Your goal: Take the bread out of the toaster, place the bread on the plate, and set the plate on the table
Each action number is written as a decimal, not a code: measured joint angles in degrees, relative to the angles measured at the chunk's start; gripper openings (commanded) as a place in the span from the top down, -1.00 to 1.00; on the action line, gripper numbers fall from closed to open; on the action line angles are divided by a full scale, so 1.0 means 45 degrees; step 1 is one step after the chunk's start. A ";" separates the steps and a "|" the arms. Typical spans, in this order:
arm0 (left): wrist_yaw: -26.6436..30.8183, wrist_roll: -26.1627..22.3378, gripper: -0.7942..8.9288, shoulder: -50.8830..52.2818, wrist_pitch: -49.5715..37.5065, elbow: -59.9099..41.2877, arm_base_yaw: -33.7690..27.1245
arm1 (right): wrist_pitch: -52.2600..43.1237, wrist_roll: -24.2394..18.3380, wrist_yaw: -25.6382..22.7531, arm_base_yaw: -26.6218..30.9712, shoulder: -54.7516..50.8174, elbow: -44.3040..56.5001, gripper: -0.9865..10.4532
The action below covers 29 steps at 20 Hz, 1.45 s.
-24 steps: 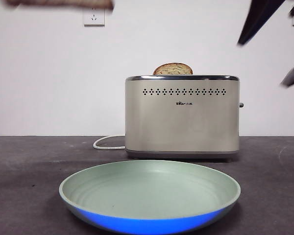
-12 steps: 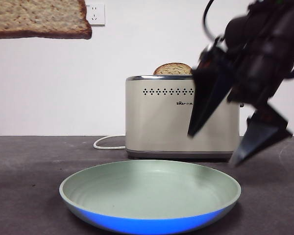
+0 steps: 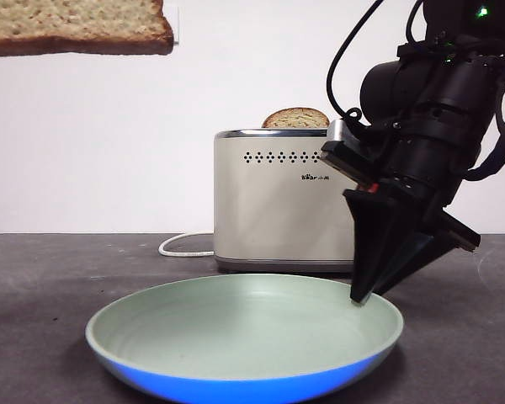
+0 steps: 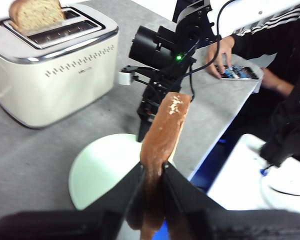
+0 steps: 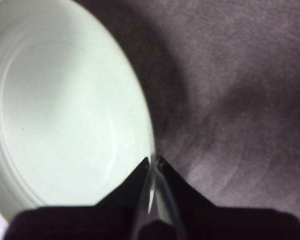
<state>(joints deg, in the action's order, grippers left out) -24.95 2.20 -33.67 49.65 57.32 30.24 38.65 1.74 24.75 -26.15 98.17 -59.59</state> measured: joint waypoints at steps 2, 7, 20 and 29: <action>-0.0442 0.0500 0.85 0.0000 -0.0010 0.0000 0.0000 | -0.0194 0.0087 -0.0432 -0.0010 0.0000 0.0000 0.85; -0.0981 0.1773 0.85 -0.0330 -0.0068 0.0000 0.0000 | -0.0359 0.0427 -0.0262 -0.0126 -0.0311 0.0024 0.85; -0.2011 0.2273 0.85 -0.5634 -0.2171 0.0000 0.0000 | -0.0602 0.2021 -0.0219 -0.1530 -0.5367 0.0039 0.85; -0.0806 0.2288 -0.26 -0.6994 -0.2312 0.0000 0.0000 | 0.0102 0.2093 -0.0267 -0.1919 -0.5552 0.0039 0.85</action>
<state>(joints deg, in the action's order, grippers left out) -28.58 12.49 -65.14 39.24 57.32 30.24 39.11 11.16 23.55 -34.79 73.19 -59.42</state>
